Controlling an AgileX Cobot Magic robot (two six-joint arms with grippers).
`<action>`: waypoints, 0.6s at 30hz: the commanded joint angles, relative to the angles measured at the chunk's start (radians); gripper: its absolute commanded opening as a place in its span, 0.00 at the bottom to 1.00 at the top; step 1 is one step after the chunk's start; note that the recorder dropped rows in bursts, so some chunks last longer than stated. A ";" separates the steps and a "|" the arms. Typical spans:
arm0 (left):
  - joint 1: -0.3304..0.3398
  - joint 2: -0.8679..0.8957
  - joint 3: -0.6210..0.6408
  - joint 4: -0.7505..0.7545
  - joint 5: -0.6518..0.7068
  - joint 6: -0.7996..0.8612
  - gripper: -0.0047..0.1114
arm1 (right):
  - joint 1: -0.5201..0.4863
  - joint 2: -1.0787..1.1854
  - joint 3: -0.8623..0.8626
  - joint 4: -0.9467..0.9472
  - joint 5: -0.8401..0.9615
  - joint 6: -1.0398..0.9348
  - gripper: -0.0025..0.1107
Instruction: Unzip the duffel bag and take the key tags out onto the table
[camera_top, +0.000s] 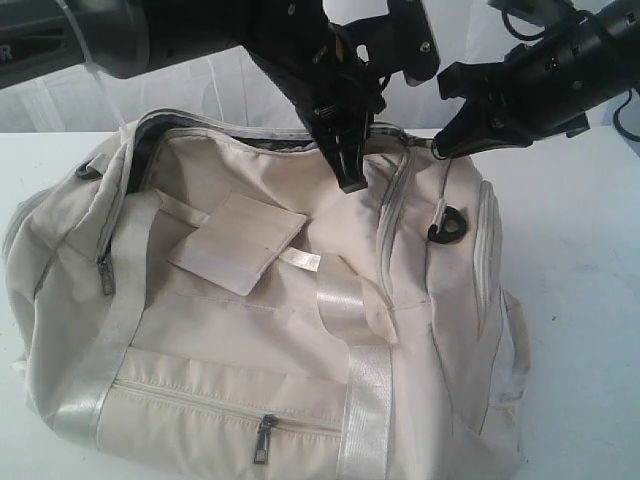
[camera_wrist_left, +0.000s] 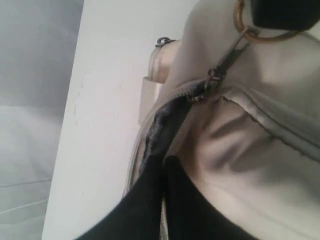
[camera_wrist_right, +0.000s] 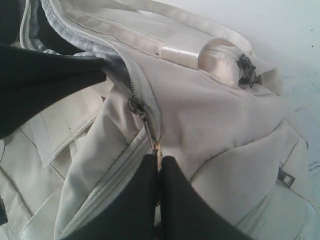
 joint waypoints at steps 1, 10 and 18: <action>0.026 -0.011 -0.006 0.056 0.039 -0.028 0.04 | -0.009 -0.013 0.003 -0.016 0.030 -0.012 0.02; 0.061 -0.011 -0.006 0.057 0.016 -0.036 0.04 | -0.008 -0.013 0.003 0.036 0.116 -0.041 0.02; 0.061 -0.011 -0.006 0.057 0.010 -0.038 0.04 | -0.008 -0.013 0.003 0.059 0.196 -0.066 0.02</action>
